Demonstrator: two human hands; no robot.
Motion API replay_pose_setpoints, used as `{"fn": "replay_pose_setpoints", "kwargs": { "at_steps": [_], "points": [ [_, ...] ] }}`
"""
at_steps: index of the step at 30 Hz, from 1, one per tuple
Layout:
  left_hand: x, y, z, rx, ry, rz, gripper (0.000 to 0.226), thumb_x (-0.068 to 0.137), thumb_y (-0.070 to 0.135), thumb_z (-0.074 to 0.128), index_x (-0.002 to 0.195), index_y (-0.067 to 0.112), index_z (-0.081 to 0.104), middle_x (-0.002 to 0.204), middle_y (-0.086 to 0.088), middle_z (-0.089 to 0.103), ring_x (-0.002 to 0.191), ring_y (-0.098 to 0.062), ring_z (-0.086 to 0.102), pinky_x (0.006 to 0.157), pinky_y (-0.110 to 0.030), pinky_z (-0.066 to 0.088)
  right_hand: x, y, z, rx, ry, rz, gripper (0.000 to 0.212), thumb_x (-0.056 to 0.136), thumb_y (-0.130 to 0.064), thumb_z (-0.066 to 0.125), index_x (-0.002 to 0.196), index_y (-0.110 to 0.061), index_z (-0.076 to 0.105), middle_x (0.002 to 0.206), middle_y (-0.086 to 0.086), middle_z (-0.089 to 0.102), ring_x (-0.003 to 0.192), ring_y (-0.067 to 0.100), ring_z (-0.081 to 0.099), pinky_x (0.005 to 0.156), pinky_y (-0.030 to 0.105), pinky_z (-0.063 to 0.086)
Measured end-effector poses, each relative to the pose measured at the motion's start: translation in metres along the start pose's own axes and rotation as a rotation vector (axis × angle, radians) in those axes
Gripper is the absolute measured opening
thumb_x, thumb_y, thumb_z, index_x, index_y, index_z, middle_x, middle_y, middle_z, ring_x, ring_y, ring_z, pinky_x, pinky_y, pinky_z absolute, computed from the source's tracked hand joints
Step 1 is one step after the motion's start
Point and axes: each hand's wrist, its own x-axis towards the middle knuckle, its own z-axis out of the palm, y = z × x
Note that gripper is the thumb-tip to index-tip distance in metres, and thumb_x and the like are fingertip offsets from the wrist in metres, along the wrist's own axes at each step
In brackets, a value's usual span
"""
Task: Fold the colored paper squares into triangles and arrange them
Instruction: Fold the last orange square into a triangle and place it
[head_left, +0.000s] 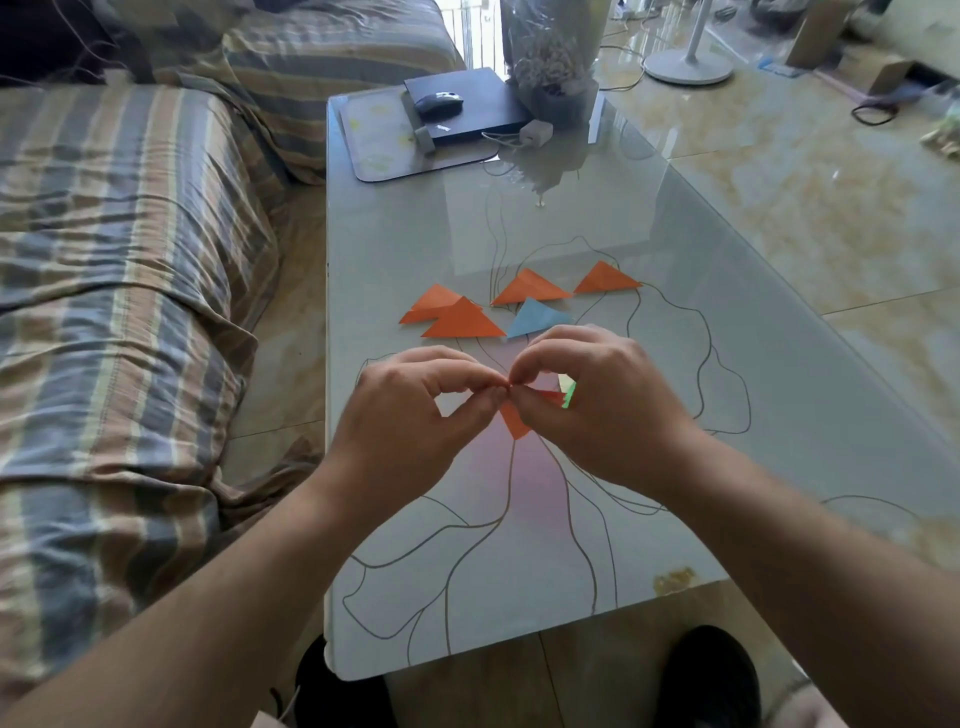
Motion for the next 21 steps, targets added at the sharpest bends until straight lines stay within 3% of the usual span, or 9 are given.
{"fn": "replay_pose_setpoints", "kwargs": {
  "at_steps": [6,9,14,19,21],
  "points": [
    [0.001,0.001,-0.002,-0.079,0.085,-0.012,0.005,0.089,0.025,0.082,0.094,0.026,0.082,0.093,0.016,0.075,0.095,-0.012,0.071,0.085,-0.035,0.058,0.0,-0.002,0.0,-0.008,0.081,-0.069,0.02,0.089,-0.042,0.066,0.085,-0.026,0.078,0.086,-0.015,0.07,0.084,0.015,0.063,0.076,0.041,0.053],
    [0.003,0.002,-0.004,-0.043,0.104,-0.003,0.004,0.089,0.024,0.081,0.092,0.026,0.082,0.095,0.016,0.074,0.098,-0.012,0.07,0.088,-0.034,0.056,0.001,-0.003,0.0,-0.022,0.083,-0.098,0.026,0.091,-0.048,0.065,0.083,-0.025,0.077,0.086,-0.014,0.07,0.083,0.017,0.063,0.075,0.041,0.053],
    [0.009,-0.001,-0.014,-0.234,0.131,-0.187,0.007,0.092,0.019,0.077,0.088,0.023,0.08,0.092,0.011,0.076,0.096,-0.01,0.07,0.088,-0.02,0.051,0.006,0.009,-0.011,-0.087,0.065,-0.045,0.009,0.087,-0.028,0.067,0.08,-0.028,0.072,0.085,-0.016,0.068,0.084,0.015,0.062,0.079,0.039,0.053],
    [0.012,-0.006,-0.013,-0.554,0.194,-0.435,0.006,0.095,0.021,0.075,0.091,0.019,0.08,0.087,-0.002,0.078,0.081,-0.015,0.069,0.084,-0.033,0.056,0.006,0.011,-0.021,0.007,-0.031,0.145,0.016,0.091,-0.021,0.068,0.078,-0.03,0.067,0.083,-0.015,0.07,0.085,-0.001,0.062,0.073,0.007,0.04],
    [0.015,-0.008,-0.016,-0.615,0.219,-0.512,0.007,0.096,0.019,0.073,0.09,0.02,0.077,0.082,0.001,0.075,0.079,-0.013,0.068,0.078,-0.028,0.055,0.008,0.014,-0.022,0.135,-0.004,0.263,0.011,0.091,-0.023,0.065,0.081,-0.024,0.066,0.08,-0.005,0.071,0.076,0.007,0.064,0.069,0.015,0.045]
  ]
}}
